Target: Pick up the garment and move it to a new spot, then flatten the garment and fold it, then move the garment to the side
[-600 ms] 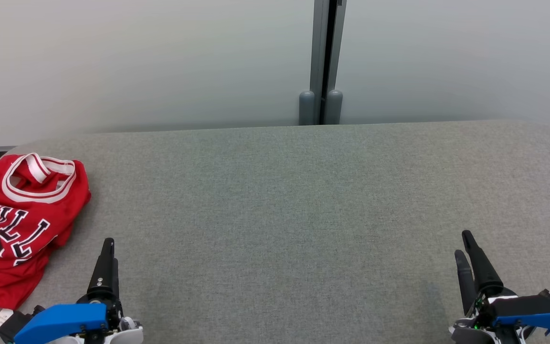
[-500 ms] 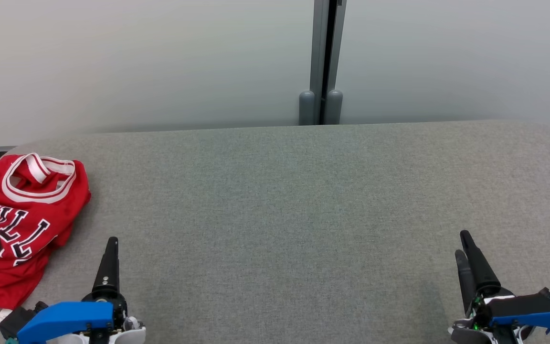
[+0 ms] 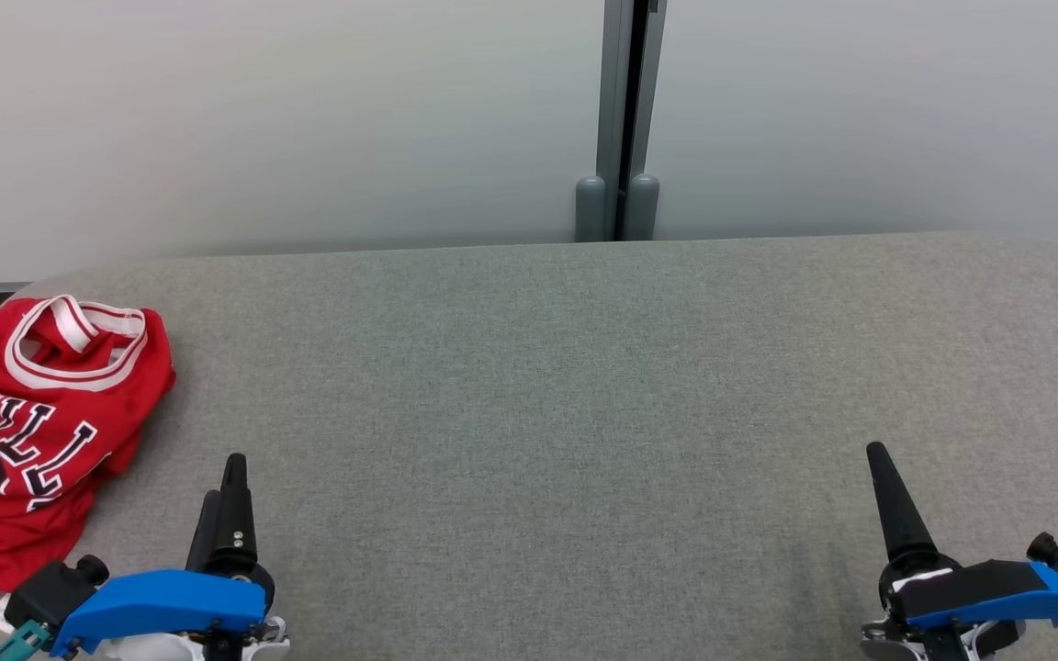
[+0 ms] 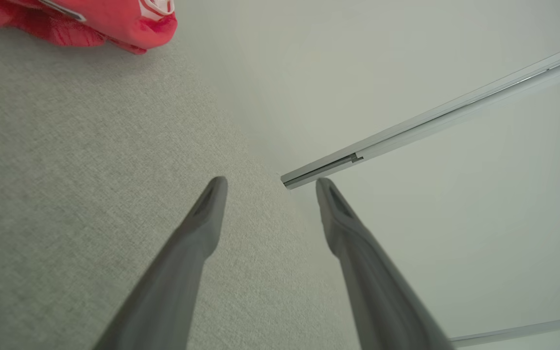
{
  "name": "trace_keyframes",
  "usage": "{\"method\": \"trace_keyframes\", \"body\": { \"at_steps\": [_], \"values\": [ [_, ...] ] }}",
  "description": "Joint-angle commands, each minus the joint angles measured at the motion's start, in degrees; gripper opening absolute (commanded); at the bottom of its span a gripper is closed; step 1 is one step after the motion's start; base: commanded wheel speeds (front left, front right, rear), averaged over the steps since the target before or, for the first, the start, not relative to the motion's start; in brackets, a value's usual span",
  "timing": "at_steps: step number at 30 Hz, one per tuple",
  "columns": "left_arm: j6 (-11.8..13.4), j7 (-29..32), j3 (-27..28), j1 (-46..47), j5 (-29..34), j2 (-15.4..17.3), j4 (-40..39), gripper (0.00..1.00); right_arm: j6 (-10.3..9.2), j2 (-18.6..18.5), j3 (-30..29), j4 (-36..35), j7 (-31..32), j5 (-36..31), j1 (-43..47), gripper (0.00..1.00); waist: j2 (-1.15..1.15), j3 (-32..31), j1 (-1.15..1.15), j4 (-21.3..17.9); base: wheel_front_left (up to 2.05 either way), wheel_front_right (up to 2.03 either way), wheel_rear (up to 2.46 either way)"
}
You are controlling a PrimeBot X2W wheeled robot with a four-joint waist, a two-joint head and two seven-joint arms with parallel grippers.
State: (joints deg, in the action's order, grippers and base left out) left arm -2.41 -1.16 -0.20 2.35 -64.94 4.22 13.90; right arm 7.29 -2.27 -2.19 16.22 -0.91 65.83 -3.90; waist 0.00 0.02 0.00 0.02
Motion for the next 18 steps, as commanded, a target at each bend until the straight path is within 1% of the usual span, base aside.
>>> {"method": "trace_keyframes", "body": {
  "at_steps": [1,7,18],
  "values": [
    [0.4,-0.7,-0.7,0.4,3.2,0.9,-1.1,1.00,0.12,-0.3,0.2,-1.0,-0.5,-3.2,-0.9,1.00,0.00,0.0,0.00,0.0,0.00,0.00,0.00],
    [1.3,-1.9,-2.1,0.2,9.2,1.5,-0.8,1.00,0.14,-0.4,0.3,-1.8,-0.9,-10.1,-0.5,1.00,0.00,-0.2,0.00,0.1,0.00,0.00,0.00],
    [1.5,-3.9,-4.2,-0.1,17.8,2.9,-0.3,1.00,0.16,-0.5,0.7,-2.6,-1.8,-17.0,0.3,1.00,0.00,-0.4,0.00,0.0,0.00,0.00,0.00]
  ]
}}
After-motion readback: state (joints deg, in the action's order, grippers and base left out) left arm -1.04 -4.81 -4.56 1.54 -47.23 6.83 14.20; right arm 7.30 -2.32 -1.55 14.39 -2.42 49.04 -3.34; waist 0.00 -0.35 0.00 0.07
